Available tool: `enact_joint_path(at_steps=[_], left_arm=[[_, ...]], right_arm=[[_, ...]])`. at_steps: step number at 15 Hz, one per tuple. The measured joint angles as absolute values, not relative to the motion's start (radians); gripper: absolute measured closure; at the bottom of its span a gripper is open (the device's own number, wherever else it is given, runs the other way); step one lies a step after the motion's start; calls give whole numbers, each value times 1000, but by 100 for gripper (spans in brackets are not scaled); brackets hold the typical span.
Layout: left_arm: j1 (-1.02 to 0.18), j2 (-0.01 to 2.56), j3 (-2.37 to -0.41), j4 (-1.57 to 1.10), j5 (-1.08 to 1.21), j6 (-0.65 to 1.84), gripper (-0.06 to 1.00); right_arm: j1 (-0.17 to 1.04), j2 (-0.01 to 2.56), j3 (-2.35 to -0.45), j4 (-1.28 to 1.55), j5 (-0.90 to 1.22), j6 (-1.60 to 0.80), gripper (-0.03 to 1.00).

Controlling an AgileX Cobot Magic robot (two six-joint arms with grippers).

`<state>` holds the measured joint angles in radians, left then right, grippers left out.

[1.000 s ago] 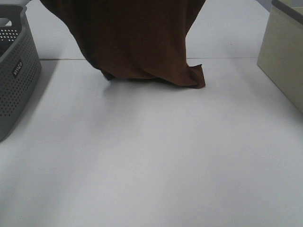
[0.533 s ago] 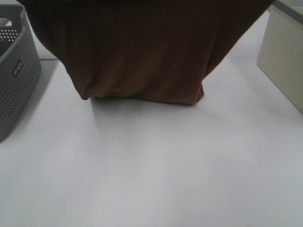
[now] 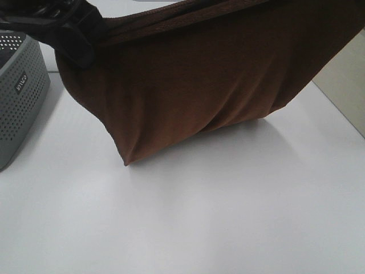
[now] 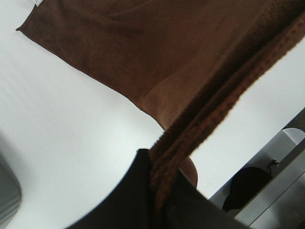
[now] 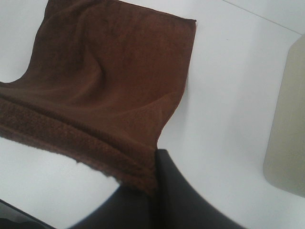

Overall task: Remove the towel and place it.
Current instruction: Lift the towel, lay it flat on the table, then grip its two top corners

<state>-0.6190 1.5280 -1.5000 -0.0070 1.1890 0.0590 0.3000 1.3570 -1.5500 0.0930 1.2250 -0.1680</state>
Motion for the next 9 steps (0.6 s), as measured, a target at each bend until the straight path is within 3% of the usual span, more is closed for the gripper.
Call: enact_joint_path(at_steps=[6, 9], left_arm=[[-619, 1404, -1475, 11, 1188, 57, 94], [-621, 1366, -1330, -35, 1174, 69, 94]], right_arm=[[300, 1289, -1474, 155, 1221, -152, 96], [300, 1229, -1337, 192, 1221, -141, 96]])
